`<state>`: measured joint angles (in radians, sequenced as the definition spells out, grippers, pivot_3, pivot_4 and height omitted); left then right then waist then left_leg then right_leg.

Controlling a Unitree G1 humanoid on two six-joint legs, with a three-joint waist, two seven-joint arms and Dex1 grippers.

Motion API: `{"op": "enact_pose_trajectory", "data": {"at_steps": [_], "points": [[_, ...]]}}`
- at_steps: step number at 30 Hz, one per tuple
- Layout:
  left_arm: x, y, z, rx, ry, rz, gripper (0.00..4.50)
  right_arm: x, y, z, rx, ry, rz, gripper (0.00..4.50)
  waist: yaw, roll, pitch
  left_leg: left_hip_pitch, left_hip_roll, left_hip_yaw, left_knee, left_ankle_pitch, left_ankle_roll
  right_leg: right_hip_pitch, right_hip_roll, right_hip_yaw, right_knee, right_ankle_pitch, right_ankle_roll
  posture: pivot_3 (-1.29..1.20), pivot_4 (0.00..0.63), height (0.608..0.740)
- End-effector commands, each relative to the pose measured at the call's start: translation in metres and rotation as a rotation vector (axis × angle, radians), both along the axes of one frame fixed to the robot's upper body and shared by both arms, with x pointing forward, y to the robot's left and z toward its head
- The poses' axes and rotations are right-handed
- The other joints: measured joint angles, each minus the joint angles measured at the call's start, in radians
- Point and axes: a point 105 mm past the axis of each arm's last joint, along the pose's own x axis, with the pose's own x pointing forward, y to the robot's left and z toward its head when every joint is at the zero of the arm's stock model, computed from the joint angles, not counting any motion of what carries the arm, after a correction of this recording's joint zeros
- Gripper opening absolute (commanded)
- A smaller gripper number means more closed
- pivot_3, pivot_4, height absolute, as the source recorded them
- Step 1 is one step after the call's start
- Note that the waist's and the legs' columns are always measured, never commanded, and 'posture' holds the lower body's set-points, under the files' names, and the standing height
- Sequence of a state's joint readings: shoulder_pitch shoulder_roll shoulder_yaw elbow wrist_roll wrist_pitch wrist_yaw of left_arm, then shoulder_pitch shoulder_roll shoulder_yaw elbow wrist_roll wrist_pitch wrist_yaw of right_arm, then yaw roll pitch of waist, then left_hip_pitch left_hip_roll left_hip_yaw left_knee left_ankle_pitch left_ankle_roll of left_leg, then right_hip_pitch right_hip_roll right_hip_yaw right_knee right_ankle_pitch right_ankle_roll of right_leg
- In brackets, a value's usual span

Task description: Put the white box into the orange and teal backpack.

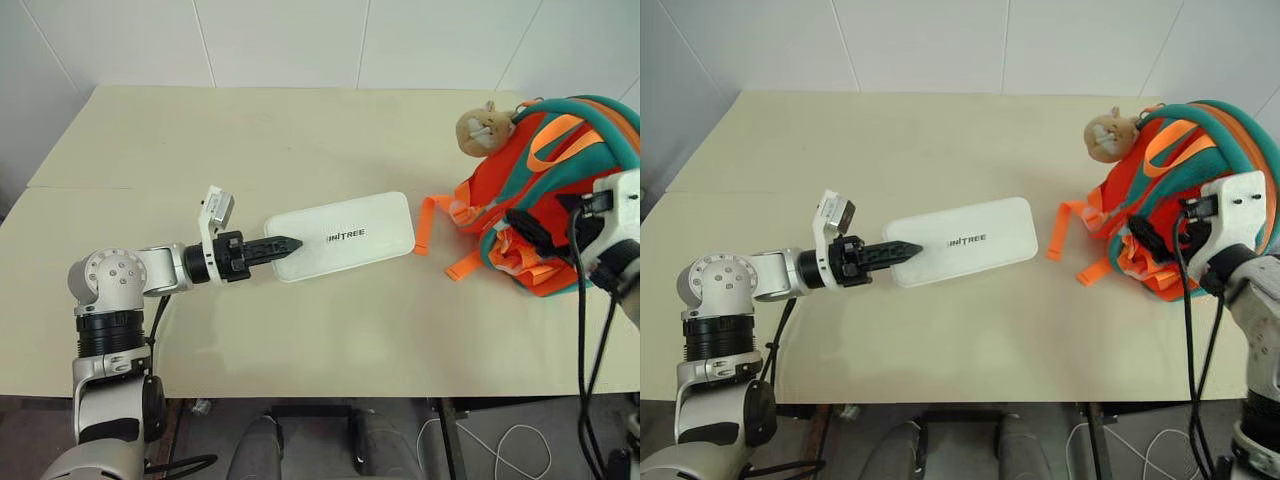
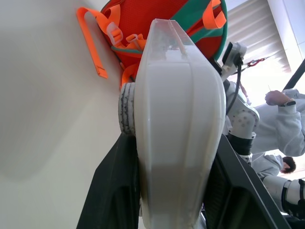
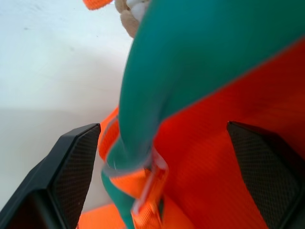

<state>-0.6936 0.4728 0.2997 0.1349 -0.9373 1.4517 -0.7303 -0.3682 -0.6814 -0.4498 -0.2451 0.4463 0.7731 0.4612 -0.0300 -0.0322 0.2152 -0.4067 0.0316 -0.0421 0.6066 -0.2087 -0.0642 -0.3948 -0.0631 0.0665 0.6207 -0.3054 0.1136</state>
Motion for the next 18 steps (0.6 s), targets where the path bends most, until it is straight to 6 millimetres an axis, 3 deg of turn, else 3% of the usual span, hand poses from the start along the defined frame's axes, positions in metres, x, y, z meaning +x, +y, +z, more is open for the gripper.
{"op": "enact_pose_trajectory", "data": {"at_steps": [1,4,7,13,18], "points": [[0.000,0.000,0.012,-0.035,-0.056,0.005,1.27,0.015,0.005,0.014,0.031,-0.086,-0.022,4.50,0.000,0.000,0.000,0.000,0.000,0.000,-0.001,0.000,0.000,0.000,0.000,0.000,0.000,0.002,0.004,0.00,0.150,0.740],[-0.001,0.002,0.012,-0.038,-0.057,0.021,1.27,0.033,0.010,0.017,0.071,-0.102,-0.049,4.50,0.001,0.001,0.000,0.000,0.000,0.000,-0.003,0.000,0.000,-0.001,0.000,0.000,0.000,0.007,0.012,0.00,0.150,0.740],[0.000,0.005,0.011,-0.041,-0.064,0.048,1.27,0.051,0.012,0.026,0.118,-0.129,-0.086,3.88,-0.001,0.001,0.000,0.000,0.000,0.000,-0.006,0.000,0.000,-0.002,0.000,0.000,0.000,0.007,0.012,0.00,0.150,0.740],[0.006,0.024,0.016,-0.029,-0.097,0.153,1.27,0.062,0.029,0.044,0.132,-0.168,-0.020,1.76,0.001,0.001,0.000,0.000,0.000,0.000,-0.010,0.001,-0.001,-0.004,0.000,0.000,-0.001,0.006,0.012,0.00,0.150,0.740],[0.018,0.052,0.026,-0.007,-0.147,0.287,1.27,0.059,0.066,0.058,0.123,-0.190,0.143,0.07,-0.004,0.001,0.001,0.000,0.000,0.000,-0.011,0.001,-0.001,-0.005,0.000,0.000,-0.001,0.006,0.013,0.00,0.150,0.740]]}}
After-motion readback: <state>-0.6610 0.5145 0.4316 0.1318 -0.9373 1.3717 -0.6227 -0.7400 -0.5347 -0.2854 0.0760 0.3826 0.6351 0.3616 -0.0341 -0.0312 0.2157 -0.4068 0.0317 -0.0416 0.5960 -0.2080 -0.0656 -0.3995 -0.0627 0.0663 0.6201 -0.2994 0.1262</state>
